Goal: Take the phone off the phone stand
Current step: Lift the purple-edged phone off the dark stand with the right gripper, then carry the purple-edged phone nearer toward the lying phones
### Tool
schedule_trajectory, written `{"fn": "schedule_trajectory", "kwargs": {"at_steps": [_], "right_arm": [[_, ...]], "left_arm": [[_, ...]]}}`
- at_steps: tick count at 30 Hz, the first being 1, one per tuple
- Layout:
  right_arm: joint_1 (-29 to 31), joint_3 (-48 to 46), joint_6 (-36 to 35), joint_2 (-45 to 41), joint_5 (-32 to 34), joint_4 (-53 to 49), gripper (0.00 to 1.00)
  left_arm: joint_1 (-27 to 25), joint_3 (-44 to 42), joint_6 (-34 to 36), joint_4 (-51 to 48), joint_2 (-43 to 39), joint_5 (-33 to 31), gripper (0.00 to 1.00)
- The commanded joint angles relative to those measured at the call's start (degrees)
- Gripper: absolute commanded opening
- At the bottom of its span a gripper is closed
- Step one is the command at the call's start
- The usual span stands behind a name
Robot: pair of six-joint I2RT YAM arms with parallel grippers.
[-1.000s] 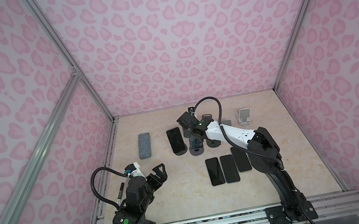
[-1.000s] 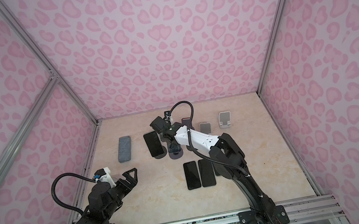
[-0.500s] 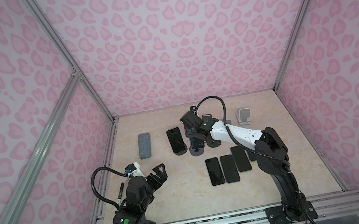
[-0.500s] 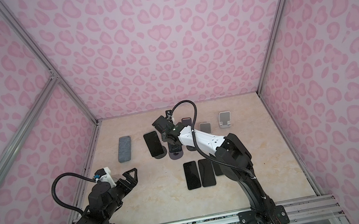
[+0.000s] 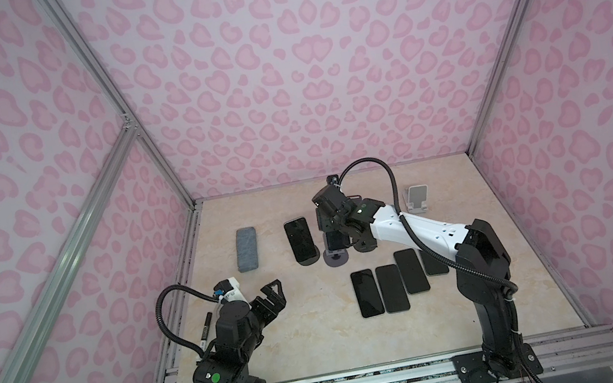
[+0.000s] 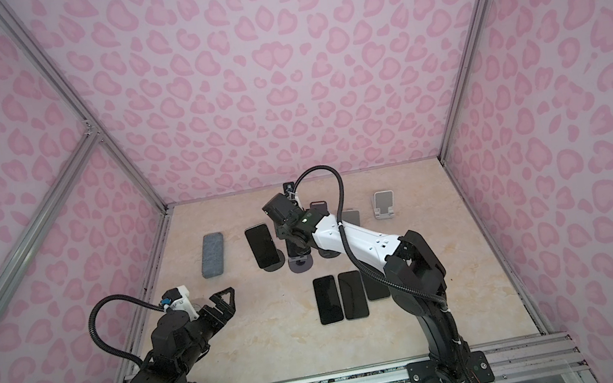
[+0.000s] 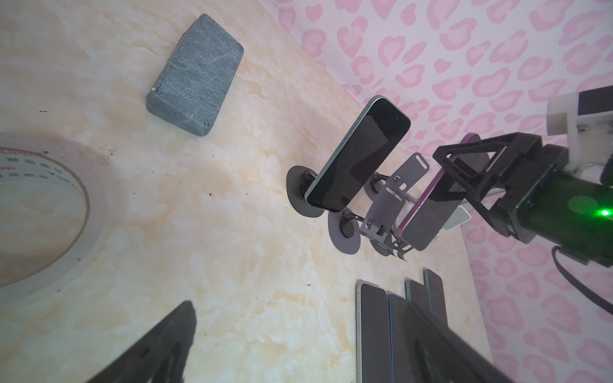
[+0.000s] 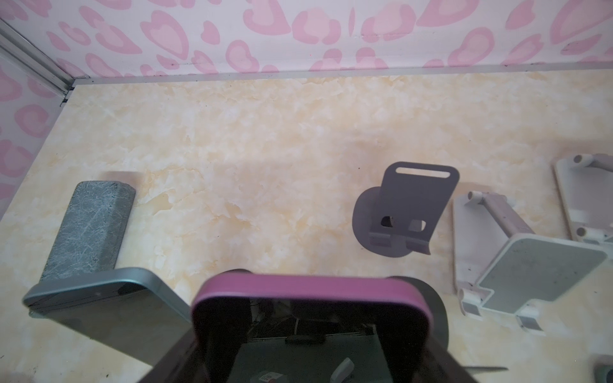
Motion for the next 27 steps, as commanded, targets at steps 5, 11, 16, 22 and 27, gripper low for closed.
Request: {"fn": "schedule_trajectory", "kwargs": {"at_steps": [5,11,16,22,27], "right_arm": [[1.0,-5.2,-0.4,-5.0,1.0,5.2,0.67],[3.8,-10.4,-0.3,-9.7,2.8,4.8,0.66],[8.2,-15.6,0.8,-13.5,5.0,3.9,0.66],[14.2,-18.6,4.6,-14.7,9.1,2.2,0.66],[17.0,-20.6,9.4,-14.0,9.5,3.2,0.66]], "left_arm": [[0.0,-3.0,-3.4,4.3,1.9,2.2,1.0],[0.0,-3.9,-5.0,7.0,7.2,6.0,0.99],[0.0,-3.1,-5.0,9.6,11.3,9.6,0.98],[0.0,-0.9,-3.3,8.6,14.4,10.9,0.98],[0.0,-1.1,-3.5,8.5,13.0,10.1,0.98]]}}
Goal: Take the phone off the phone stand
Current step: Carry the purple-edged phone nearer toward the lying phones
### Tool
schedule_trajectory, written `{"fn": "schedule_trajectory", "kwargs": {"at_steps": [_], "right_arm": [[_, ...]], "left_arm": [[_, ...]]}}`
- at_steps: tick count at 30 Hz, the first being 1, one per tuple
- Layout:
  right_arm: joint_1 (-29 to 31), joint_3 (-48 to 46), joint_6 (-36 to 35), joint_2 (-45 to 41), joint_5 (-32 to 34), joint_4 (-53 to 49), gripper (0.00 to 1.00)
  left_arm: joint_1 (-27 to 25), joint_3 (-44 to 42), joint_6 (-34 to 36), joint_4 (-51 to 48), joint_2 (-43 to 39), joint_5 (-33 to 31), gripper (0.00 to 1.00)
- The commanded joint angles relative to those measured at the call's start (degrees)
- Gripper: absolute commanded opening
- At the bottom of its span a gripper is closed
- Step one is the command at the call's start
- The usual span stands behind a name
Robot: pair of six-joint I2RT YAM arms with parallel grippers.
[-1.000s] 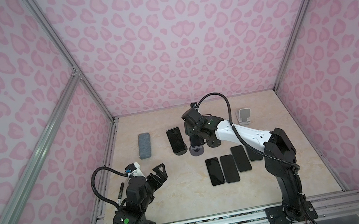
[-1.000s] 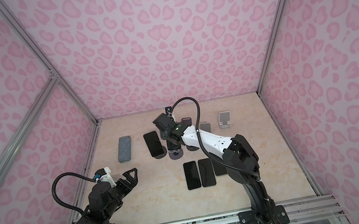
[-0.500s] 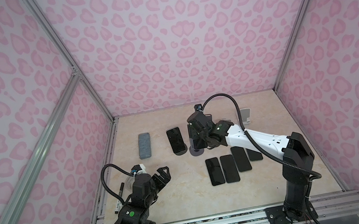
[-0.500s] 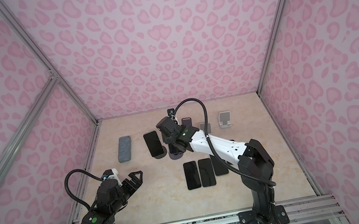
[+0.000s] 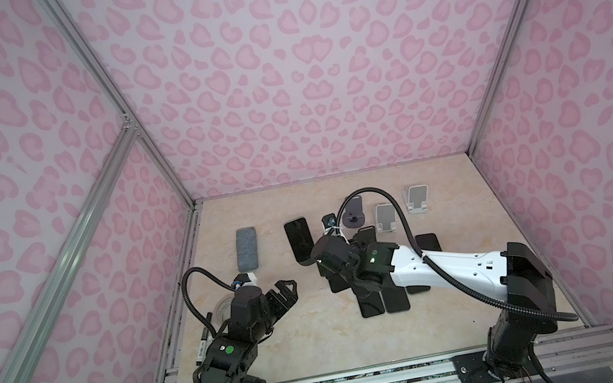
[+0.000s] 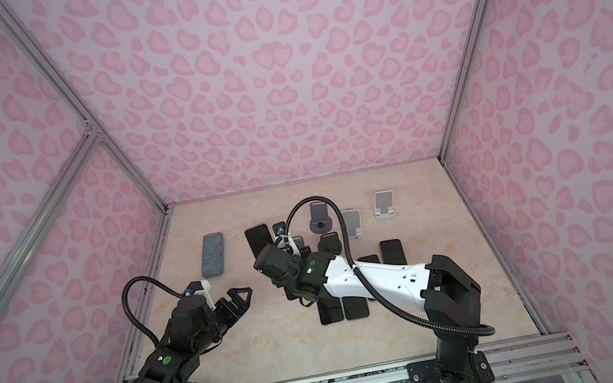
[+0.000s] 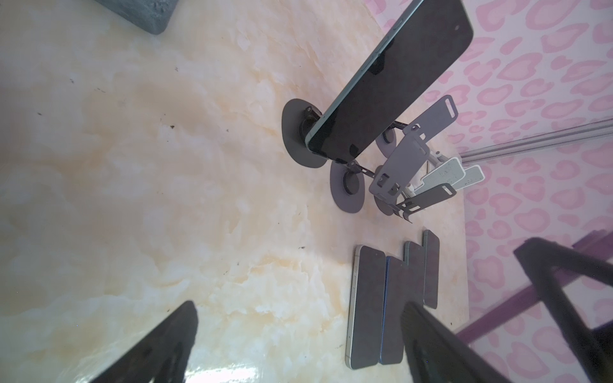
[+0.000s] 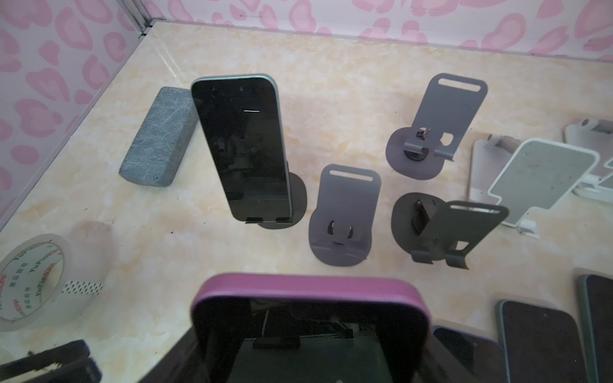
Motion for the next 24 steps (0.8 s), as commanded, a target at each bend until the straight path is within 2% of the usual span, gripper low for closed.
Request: {"fn": "schedule_trajectory", "kwargs": {"at_steps": [1,17,24], "right_arm": [[0.9,-1.5,5.1,1.1,1.4,1.7,0.66],[4.5,-3.6,16.7,6.5,6.3,-1.4,0.65],[5.5,-4.2,19.6,8.8,4.6,-1.7,0.65]], "left_arm": [[0.0,0.4,0.3,1.1,-1.0,-0.3,0.98],[0.0,-0.8,-0.4,0.6,-3.3,-1.2,0.98],[0.0,-1.3,-0.7,1.3,-2.5,-0.9,0.98]]}}
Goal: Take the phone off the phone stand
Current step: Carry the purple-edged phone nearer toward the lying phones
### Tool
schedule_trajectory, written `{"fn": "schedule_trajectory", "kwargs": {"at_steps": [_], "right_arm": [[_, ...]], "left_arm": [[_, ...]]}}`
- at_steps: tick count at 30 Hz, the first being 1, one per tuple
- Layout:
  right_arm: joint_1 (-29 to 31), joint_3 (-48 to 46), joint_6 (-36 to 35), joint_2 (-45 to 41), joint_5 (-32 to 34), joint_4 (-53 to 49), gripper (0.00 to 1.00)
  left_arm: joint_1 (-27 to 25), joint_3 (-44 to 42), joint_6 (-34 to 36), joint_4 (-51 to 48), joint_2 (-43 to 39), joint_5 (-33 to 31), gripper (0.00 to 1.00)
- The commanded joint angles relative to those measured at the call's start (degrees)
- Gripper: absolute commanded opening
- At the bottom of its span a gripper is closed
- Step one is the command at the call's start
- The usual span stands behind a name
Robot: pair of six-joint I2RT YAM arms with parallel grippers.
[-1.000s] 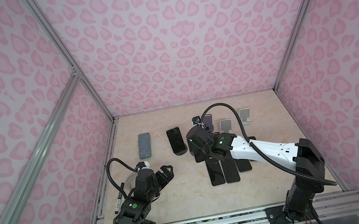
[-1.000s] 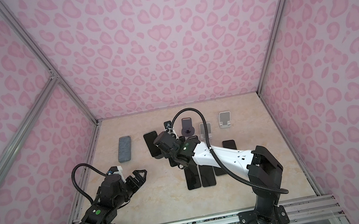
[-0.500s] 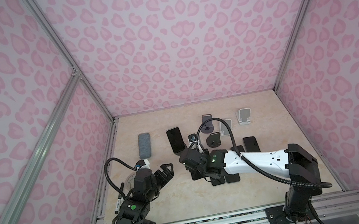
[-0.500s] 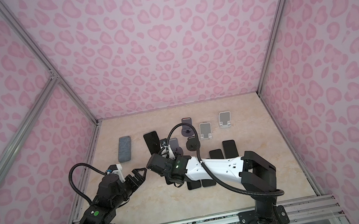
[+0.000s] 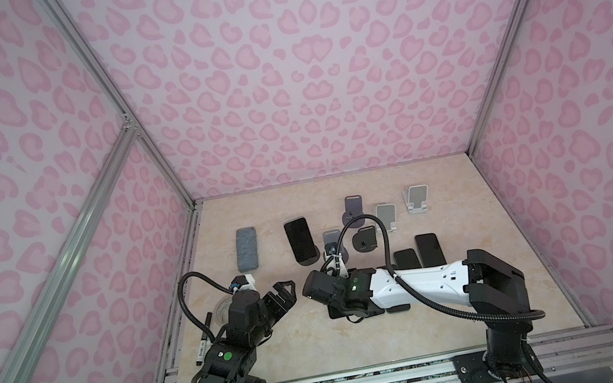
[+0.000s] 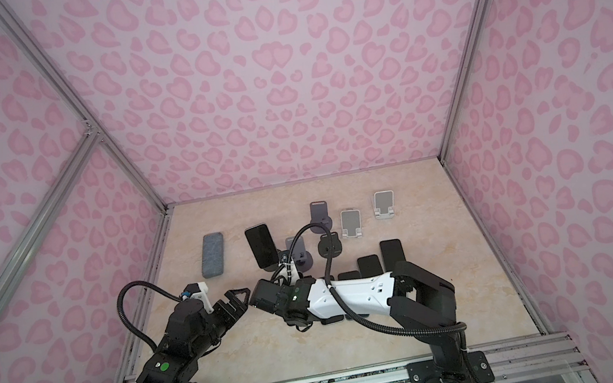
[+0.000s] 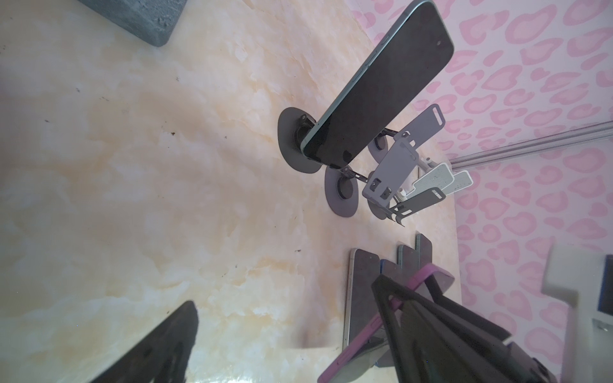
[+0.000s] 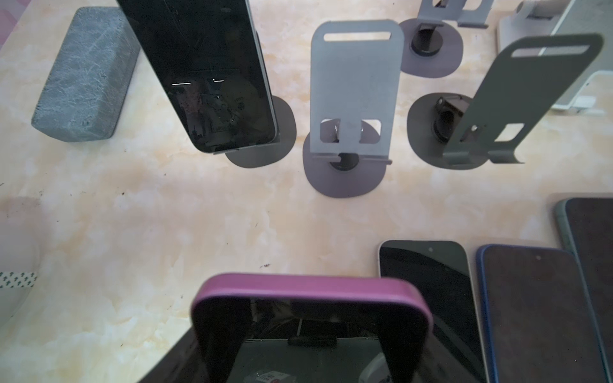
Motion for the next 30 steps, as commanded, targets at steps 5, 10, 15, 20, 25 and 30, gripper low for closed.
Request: {"fn": "schedule_trajectory", "kwargs": {"at_steps": [5,10,15,20,25,30], "right_arm": [[0.2,-0.9,3.3,2.0,0.3,-0.8,0.65],[-0.1,-1.6,3.8,3.3,-0.5,-0.4,0.65],[-0.2,-1.8,3.5,4.2,-1.9,0.0,0.65],[-0.4,-2.7,3.2,4.2,-2.2,1.0,0.65],[-0.6,-3.2,3.2,5.0,-3.8,2.1,0.66],[-0.5,-4.3,3.3,5.5,-4.7,3.5,0.66]], "left_arm": [[0.0,0.0,-0.2,1.4,0.4,0.0,0.98],[0.0,-0.4,-0.2,1.7,0.4,-0.1,0.98],[0.0,-0.4,0.0,1.6,0.5,-0.1,0.98],[0.0,-0.6,0.0,2.1,0.8,-0.4,0.98],[0.0,-0.3,-0.1,2.5,2.1,0.2,0.98],[0.0,0.2,0.3,2.4,2.8,0.5,0.98]]}}
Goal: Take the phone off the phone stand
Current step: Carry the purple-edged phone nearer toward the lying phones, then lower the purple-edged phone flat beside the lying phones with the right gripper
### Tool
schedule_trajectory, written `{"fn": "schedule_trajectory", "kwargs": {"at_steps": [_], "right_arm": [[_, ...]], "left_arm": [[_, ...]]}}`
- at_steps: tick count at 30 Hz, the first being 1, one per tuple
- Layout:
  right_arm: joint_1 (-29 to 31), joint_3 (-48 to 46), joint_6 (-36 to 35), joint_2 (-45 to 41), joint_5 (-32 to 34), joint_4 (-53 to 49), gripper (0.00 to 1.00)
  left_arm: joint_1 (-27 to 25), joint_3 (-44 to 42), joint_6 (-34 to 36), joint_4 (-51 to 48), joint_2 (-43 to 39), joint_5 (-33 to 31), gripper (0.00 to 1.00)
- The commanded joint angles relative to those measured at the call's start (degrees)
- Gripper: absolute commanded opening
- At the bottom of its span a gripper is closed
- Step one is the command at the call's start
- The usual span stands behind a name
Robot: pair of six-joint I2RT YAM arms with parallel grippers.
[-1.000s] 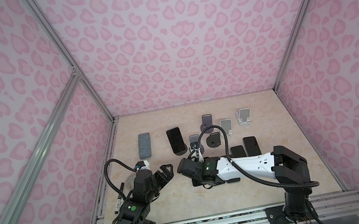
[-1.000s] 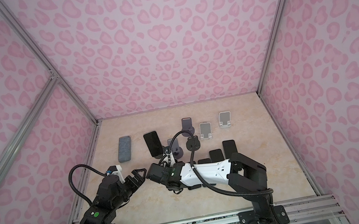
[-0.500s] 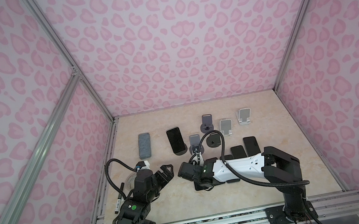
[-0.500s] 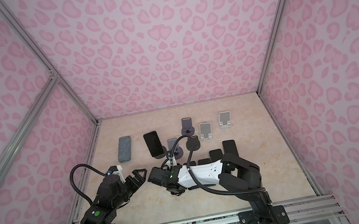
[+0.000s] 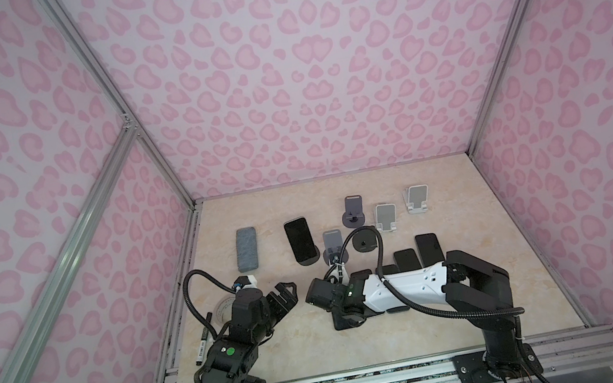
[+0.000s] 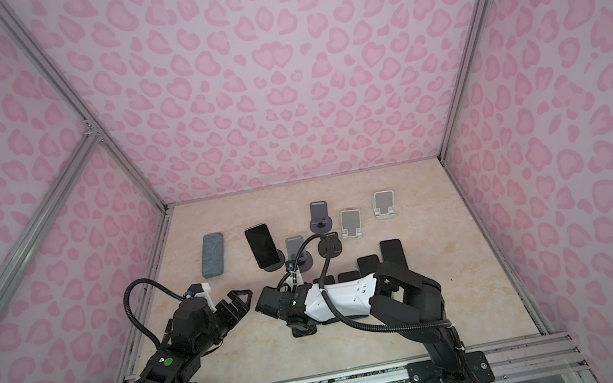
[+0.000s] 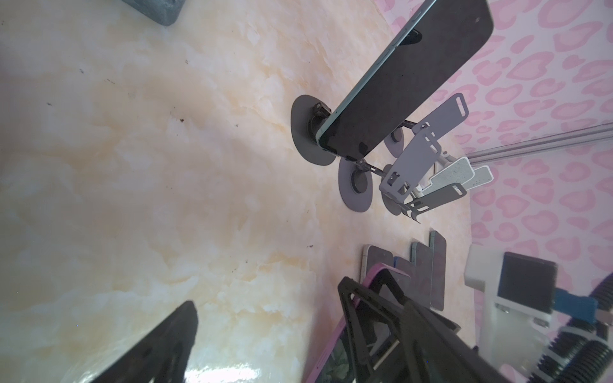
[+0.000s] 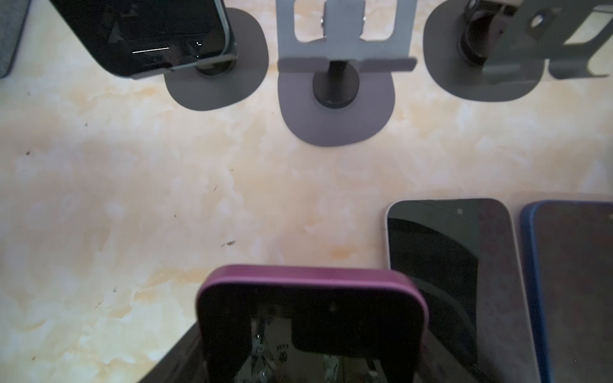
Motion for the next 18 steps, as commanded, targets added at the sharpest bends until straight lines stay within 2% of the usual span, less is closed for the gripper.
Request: {"fn": "schedule_trajectory", "kwargs": {"at_steps": [1,18], "right_arm": [[0.1,-0.3,0.2,0.9,-0.2,0.7,0.66],[-2.6,-0.3,-1.2,3.4,-4.1,2.8,0.68]], "left_arm": [[0.0,0.6,0.3,2.1,0.1,0.3,0.98],[0.0,1.3,0.6,2.4,1.2,-0.3,0.98]]}}
